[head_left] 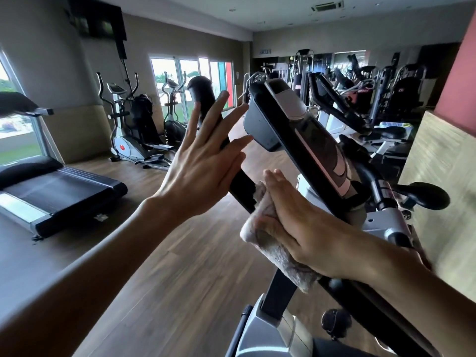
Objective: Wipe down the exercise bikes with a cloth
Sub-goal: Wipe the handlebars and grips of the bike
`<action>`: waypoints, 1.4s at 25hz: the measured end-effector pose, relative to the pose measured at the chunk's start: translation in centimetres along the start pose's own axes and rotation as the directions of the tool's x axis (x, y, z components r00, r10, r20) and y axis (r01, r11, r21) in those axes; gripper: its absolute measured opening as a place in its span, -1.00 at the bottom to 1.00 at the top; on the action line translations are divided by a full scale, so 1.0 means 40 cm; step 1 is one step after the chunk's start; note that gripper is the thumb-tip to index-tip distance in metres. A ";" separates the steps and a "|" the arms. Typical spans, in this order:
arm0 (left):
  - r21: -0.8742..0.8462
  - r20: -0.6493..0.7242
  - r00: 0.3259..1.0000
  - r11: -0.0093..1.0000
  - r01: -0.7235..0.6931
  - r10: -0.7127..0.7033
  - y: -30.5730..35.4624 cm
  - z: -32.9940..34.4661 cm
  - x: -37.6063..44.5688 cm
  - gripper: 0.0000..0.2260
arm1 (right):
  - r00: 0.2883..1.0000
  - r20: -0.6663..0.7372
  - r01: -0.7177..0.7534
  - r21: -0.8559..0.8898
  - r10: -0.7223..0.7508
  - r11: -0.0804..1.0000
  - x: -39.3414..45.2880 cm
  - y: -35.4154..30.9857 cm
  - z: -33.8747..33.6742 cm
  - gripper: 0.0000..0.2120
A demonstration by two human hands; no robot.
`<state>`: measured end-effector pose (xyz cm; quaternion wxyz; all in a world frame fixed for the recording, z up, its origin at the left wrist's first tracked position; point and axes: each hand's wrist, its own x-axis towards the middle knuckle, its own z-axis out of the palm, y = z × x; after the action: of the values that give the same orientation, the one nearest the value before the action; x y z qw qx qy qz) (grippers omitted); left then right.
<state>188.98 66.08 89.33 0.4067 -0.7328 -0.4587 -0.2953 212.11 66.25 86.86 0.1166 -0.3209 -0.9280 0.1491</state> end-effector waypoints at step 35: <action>0.029 0.070 0.988 0.990 0.137 -0.139 0.096 0.010 -0.012 -0.74 | 0.986 0.165 0.015 0.064 -0.025 0.998 -0.039 0.022 -0.029 -0.02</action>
<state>192.32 65.28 87.48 0.3772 -0.7044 -0.5263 -0.2906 214.15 66.16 87.45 0.0506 -0.2943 -0.9325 0.2031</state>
